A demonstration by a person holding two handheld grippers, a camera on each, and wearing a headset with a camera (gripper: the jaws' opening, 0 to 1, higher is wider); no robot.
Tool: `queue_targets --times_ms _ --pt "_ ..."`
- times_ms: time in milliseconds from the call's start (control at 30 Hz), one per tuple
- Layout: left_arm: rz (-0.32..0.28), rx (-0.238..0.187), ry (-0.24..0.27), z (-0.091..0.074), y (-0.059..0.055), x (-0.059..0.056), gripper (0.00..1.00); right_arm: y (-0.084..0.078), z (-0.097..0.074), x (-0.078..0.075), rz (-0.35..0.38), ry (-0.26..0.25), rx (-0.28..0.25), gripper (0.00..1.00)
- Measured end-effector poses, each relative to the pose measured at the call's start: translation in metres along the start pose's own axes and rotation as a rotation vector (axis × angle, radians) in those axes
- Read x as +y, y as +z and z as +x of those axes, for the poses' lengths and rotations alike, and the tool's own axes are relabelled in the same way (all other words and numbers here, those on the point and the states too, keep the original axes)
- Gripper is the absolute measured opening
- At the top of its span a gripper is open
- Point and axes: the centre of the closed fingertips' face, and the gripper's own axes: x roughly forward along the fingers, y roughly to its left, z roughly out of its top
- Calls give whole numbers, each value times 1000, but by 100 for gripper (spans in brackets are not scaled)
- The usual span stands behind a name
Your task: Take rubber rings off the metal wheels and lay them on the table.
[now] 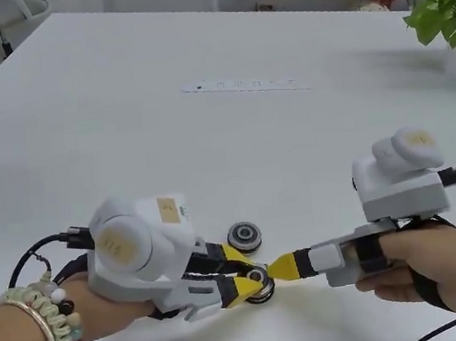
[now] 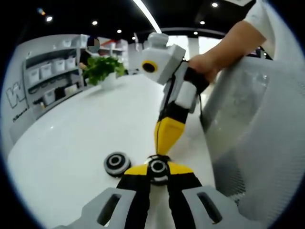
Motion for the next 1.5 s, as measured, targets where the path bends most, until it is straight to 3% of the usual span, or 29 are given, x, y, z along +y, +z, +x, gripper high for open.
queue_targets --times_ms 233,267,300,333,367,400,533,833,967,1033,1100,1167,1367,1433,1500 --pt "-6 0 3 1 0 0 14 3 2 11 -18 45 -14 0" --pt "-6 0 4 1 0 0 14 12 1 24 -3 121 -59 0" --pt "-5 -1 5 1 0 0 14 18 -2 24 39 122 -77 0" --pt "-9 -1 9 2 0 1 14 11 -2 13 3 58 -38 0" --pt "-9 -1 9 2 0 1 14 12 -1 4 -52 10 -50 0" --pt "-6 0 10 2 0 1 14 5 -1 1 -45 2 -8 0" --pt "-13 1 14 2 0 0 14 0 1 -6 -33 -19 6 0" --pt "-26 14 17 2 1 0 14 0 2 -11 -34 -33 19 0" --pt "-25 39 12 1 3 0 14 2 1 -12 -29 -38 12 0" --pt "2 52 -13 0 5 -5 16 3 1 -13 -25 -38 7 0" --pt "8 52 -26 -1 6 -8 17 5 0 -14 -11 -38 -2 0" --pt "1 78 -67 -1 4 -13 20 6 -1 -17 10 -38 -6 0" --pt "5 44 -72 -12 21 -10 28 9 -3 -15 30 -36 -23 0" --pt "-39 22 -92 -17 28 -14 32 9 -3 -14 37 -31 -22 0" --pt "-5 9 -106 -22 34 -18 37 7 -3 -14 35 -33 -12 0"
